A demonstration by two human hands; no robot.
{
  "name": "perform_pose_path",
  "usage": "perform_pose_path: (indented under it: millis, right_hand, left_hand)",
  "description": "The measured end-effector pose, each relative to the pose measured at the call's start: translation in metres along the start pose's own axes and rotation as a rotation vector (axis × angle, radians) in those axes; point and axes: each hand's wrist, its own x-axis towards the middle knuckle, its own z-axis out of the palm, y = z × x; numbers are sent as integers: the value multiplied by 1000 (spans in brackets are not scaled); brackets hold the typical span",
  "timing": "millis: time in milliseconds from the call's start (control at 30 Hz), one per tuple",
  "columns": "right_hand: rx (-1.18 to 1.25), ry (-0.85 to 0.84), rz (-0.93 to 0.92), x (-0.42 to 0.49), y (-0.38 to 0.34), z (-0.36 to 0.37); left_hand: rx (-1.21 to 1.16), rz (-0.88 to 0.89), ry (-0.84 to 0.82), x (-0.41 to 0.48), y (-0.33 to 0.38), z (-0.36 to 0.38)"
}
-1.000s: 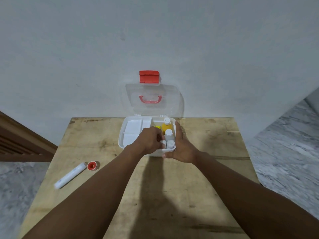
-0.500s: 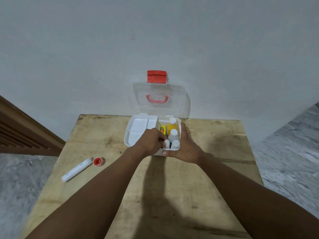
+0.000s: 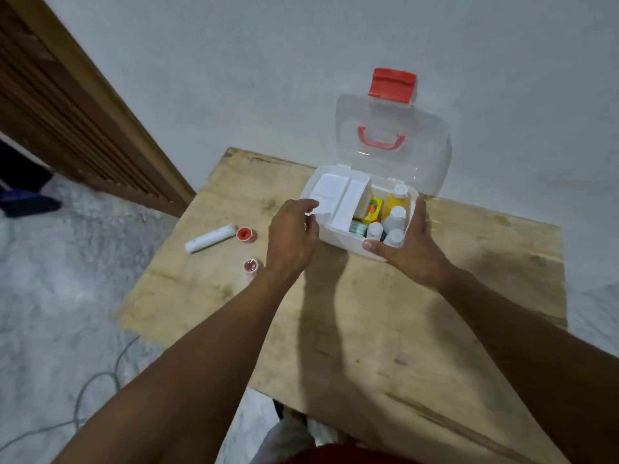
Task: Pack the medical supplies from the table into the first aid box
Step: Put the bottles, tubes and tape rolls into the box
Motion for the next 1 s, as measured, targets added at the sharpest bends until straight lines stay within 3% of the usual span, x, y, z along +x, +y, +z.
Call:
perform_pose_path:
  millis: [167,333,533,733,1000]
  right_hand:
    - [-6,-6,-25,2,2,0]
    - [-31,-15,-18,1,1,-2]
    - [51,2,-37,-2,-7,1]
    - [100,13,-45,-1,-11,1]
    - [156,23,-52,0,-11,4]
  left_hand:
    - [152,-143,20,-26,-55,-38]
    - [301,-254,-64,-29,-108,-78]
    - [400,-184,-237,-5,-159,-100]
    - [604,-17,-299,22,-184,-93]
    - [752,35,-350,42,-188,-97]
